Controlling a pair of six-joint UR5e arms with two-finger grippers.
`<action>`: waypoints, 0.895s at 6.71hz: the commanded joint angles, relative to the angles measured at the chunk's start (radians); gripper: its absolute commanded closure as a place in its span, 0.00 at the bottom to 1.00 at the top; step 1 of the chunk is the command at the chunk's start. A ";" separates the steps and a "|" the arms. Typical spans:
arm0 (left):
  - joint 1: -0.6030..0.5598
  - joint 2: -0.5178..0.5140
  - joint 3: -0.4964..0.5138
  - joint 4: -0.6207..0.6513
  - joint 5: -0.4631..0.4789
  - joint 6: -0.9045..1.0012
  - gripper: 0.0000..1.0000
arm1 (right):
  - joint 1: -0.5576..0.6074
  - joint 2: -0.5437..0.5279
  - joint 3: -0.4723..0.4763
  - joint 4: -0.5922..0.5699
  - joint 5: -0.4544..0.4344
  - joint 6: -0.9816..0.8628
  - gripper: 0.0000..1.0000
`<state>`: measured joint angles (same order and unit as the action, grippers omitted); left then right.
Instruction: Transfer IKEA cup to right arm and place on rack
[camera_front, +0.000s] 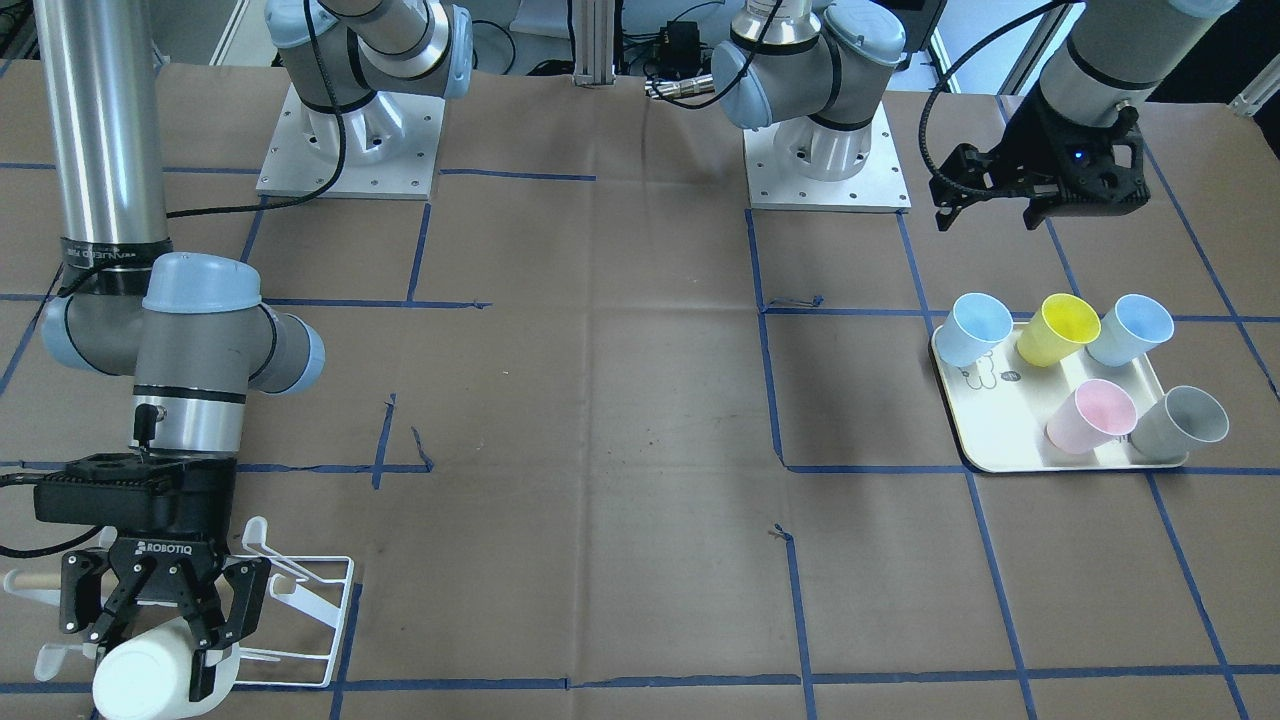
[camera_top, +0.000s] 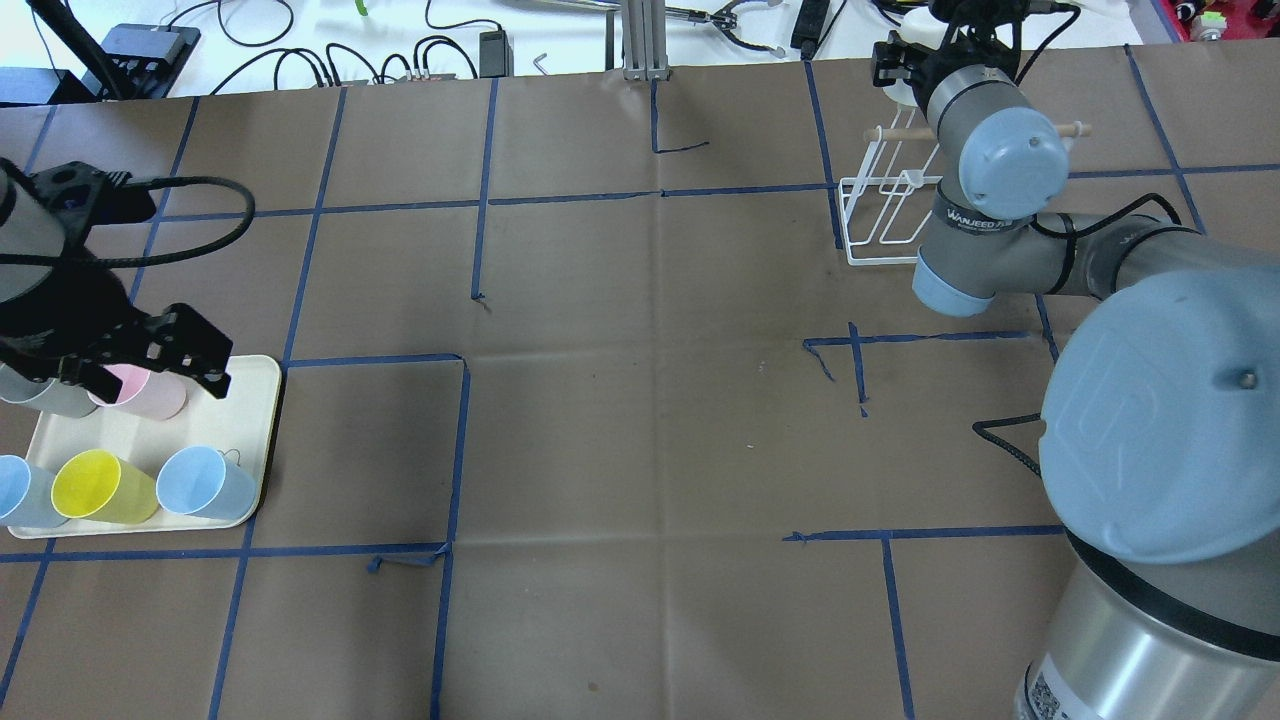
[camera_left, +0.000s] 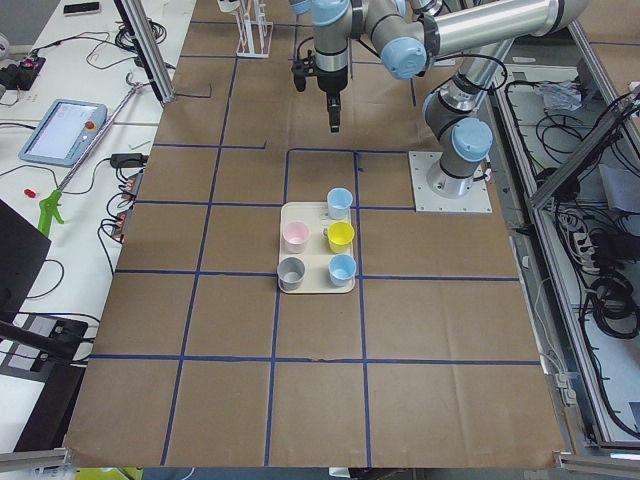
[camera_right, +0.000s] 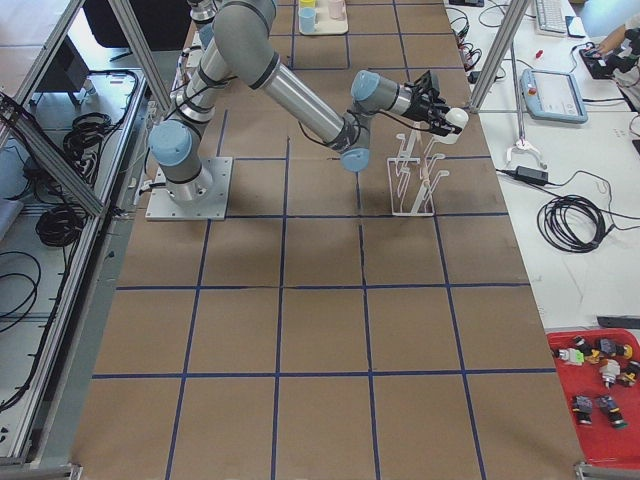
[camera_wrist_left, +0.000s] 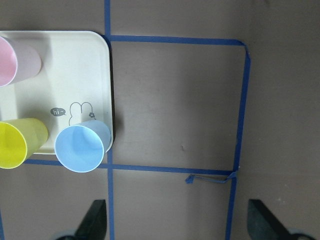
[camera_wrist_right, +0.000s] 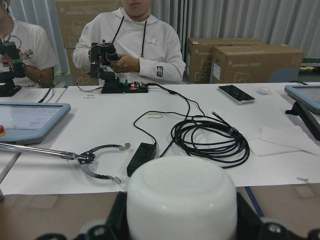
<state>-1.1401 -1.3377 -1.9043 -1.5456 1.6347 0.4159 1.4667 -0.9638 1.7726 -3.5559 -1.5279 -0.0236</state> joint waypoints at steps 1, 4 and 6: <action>0.172 0.031 -0.079 0.053 -0.007 0.185 0.01 | 0.001 -0.013 0.045 -0.001 0.000 0.001 0.91; 0.171 0.000 -0.215 0.232 -0.053 0.187 0.01 | 0.001 -0.012 0.042 0.011 -0.001 -0.001 0.00; 0.161 -0.024 -0.291 0.347 -0.076 0.189 0.01 | 0.001 -0.013 0.042 0.009 0.000 -0.001 0.00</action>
<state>-0.9728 -1.3444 -2.1552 -1.2645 1.5769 0.6030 1.4680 -0.9768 1.8156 -3.5467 -1.5289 -0.0246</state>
